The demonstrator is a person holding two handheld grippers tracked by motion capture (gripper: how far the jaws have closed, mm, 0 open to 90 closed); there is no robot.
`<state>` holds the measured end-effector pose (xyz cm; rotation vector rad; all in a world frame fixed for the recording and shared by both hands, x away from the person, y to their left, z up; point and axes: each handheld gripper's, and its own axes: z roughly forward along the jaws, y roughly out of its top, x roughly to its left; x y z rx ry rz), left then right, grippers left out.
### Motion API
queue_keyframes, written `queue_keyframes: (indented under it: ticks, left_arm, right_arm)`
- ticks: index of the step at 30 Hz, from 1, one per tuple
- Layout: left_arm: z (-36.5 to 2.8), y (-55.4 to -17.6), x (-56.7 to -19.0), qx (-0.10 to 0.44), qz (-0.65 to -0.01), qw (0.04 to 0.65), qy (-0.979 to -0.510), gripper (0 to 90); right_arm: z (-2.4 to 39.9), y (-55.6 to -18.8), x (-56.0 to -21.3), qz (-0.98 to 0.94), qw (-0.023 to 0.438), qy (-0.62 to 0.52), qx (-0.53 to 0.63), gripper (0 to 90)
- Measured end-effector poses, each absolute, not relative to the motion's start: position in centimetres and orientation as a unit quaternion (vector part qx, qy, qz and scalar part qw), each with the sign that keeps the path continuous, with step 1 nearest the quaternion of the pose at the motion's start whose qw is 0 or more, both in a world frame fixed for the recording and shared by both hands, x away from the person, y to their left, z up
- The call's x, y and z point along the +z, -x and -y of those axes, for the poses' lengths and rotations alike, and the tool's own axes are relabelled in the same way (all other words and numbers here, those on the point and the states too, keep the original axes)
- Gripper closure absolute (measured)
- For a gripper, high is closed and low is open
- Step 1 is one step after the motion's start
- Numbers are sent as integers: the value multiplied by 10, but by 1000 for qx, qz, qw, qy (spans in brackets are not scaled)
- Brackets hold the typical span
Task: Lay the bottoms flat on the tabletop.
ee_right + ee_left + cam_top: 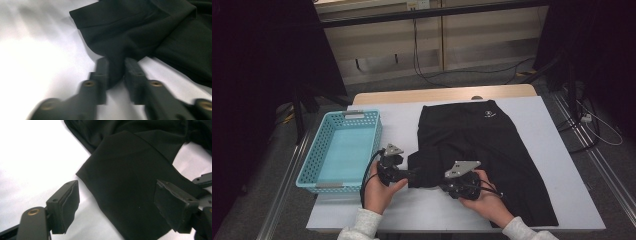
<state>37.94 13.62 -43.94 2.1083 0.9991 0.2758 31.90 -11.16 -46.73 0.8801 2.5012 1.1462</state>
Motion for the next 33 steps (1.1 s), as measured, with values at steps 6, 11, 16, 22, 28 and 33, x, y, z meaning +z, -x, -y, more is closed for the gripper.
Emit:
queue_keyframes:
  ticks: [6,11,16,22,28,33]
  left_arm:
    - [-136,-379,-442,107,-397,387,-825,265]
    - [-133,-380,-449,85,-407,381,-826,376]
    - [-128,-379,-456,71,-410,374,-829,466]
    - [-123,-378,-456,45,-408,371,-833,742]
    - [-119,-378,-456,18,-413,374,-831,895]
    - [-127,-379,-440,13,-419,395,-817,900]
  right_arm:
    - [123,-321,-463,-853,132,-312,396,866]
    - [137,-322,-455,-844,144,-318,407,864]
    - [145,-322,-453,-839,154,-325,409,855]
    - [150,-323,-452,-836,164,-328,408,851]
    - [151,-323,-452,-835,171,-331,406,838]
    - [156,-323,-453,-836,176,-334,397,774]
